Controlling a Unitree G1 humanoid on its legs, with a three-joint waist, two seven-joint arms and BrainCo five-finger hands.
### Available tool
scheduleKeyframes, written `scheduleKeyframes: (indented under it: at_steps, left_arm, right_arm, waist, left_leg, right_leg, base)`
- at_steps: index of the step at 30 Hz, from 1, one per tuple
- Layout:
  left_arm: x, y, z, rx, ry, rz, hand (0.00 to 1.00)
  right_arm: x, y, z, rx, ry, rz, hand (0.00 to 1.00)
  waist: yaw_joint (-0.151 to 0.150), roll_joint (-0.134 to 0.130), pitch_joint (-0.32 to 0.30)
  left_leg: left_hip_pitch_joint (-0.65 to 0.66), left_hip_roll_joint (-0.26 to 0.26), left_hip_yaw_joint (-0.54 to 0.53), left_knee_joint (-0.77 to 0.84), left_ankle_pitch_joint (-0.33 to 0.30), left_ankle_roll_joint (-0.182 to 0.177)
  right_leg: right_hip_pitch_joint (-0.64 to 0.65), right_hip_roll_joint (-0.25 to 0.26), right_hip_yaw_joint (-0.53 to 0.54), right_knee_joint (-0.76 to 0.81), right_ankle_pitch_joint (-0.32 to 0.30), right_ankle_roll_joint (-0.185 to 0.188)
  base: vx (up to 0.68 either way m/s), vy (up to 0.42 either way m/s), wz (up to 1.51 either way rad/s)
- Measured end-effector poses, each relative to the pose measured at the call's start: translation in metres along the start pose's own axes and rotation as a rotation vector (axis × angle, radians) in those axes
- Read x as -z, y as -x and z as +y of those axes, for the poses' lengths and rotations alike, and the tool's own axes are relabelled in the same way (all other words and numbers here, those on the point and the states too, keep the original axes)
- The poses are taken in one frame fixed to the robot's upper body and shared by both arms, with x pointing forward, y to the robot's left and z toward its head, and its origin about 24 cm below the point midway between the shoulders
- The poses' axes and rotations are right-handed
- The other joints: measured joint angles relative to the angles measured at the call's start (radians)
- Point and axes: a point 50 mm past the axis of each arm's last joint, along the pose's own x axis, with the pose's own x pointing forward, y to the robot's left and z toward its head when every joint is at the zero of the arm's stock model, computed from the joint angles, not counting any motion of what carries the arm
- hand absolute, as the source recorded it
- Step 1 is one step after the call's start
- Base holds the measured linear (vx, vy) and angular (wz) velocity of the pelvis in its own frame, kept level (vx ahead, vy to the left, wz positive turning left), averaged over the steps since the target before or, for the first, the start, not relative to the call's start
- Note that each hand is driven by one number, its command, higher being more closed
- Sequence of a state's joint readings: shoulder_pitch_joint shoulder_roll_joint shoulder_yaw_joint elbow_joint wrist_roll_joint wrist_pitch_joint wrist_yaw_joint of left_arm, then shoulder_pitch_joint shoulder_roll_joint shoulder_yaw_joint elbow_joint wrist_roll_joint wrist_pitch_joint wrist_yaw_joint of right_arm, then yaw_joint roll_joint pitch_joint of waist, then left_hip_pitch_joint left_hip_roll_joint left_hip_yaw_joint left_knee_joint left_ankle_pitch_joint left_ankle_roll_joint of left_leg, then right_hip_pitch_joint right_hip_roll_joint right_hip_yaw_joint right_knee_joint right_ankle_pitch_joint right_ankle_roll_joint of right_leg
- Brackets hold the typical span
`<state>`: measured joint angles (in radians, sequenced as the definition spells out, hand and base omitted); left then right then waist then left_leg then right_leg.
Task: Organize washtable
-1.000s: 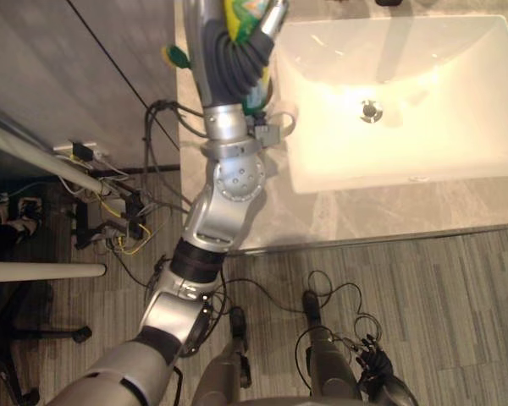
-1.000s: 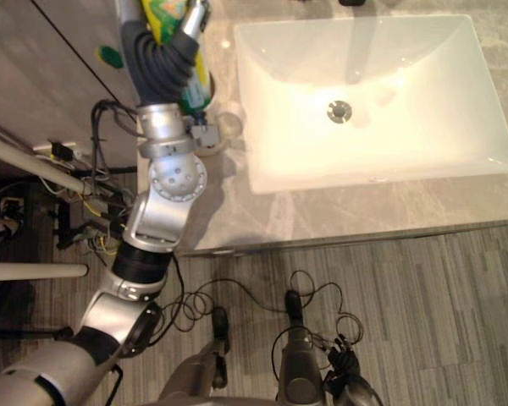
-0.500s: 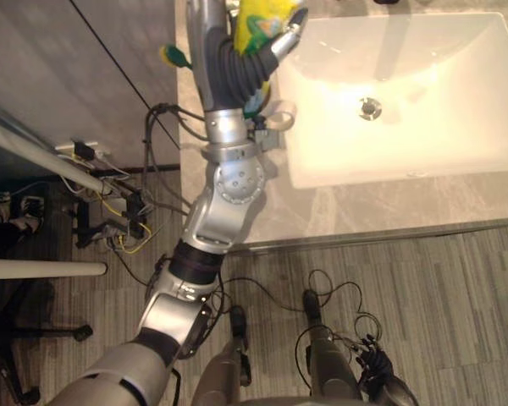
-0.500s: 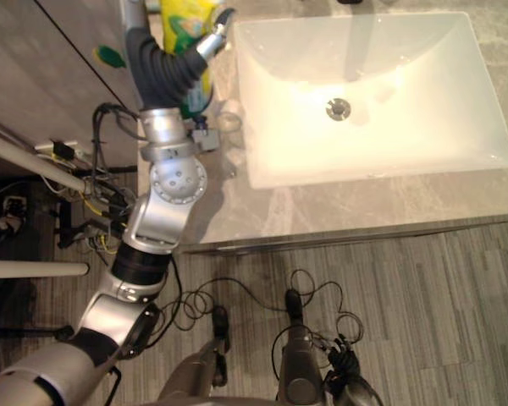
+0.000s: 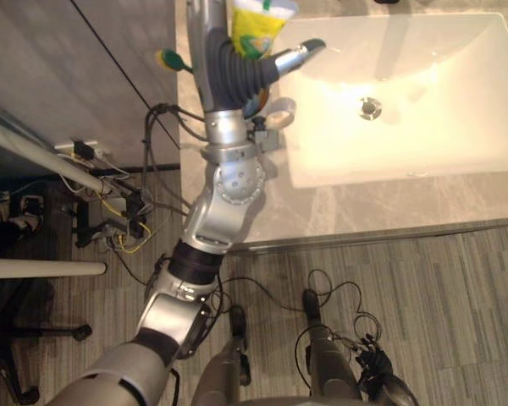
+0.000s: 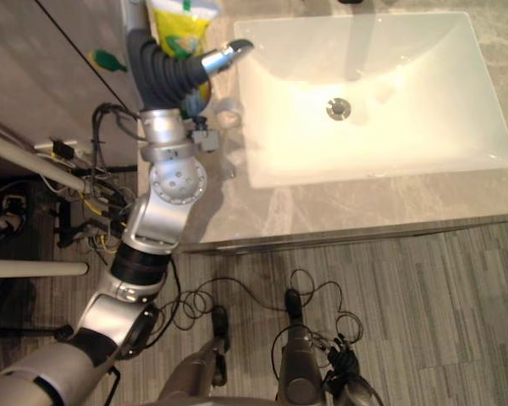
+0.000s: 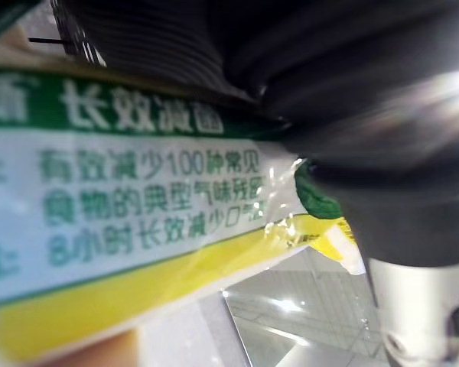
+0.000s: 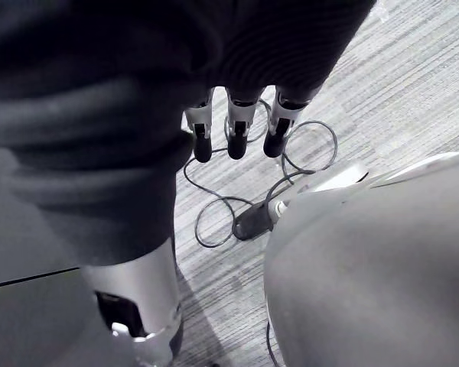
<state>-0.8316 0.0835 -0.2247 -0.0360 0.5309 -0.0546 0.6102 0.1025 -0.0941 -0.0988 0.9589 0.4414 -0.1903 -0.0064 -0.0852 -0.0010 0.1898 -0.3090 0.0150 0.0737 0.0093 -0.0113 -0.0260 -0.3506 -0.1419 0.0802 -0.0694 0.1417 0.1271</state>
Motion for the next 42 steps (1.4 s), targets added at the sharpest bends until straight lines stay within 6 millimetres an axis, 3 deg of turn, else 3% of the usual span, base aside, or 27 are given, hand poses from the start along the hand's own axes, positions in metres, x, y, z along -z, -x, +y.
scheduleKeyframes:
  at_steps: [31, 42]
  left_arm:
    - [0.011, 0.003, -0.002, 0.052, -0.049, 0.024, 0.00]
    - [0.023, -0.008, 0.012, 0.043, -0.150, 0.030, 0.00]
  right_arm:
    - [0.002, 0.000, 0.002, -0.002, -0.007, 0.008, 0.00]
    - [0.003, 0.000, 0.001, 0.003, -0.014, 0.009, 0.00]
  waist:
    - [-0.009, 0.001, -0.024]
    - [-0.009, 0.003, -0.026]
  left_leg:
    - [-0.006, 0.000, 0.003, 0.005, 0.001, 0.001]
    - [-0.009, -0.001, 0.001, 0.006, 0.001, 0.001]
  right_leg:
    - [-0.007, 0.000, 0.004, -0.001, 0.005, 0.000]
    - [-0.007, 0.000, 0.002, -0.003, 0.007, -0.002]
  base:
    - [0.01, 0.003, 0.00]
    - [0.00, 0.000, 0.00]
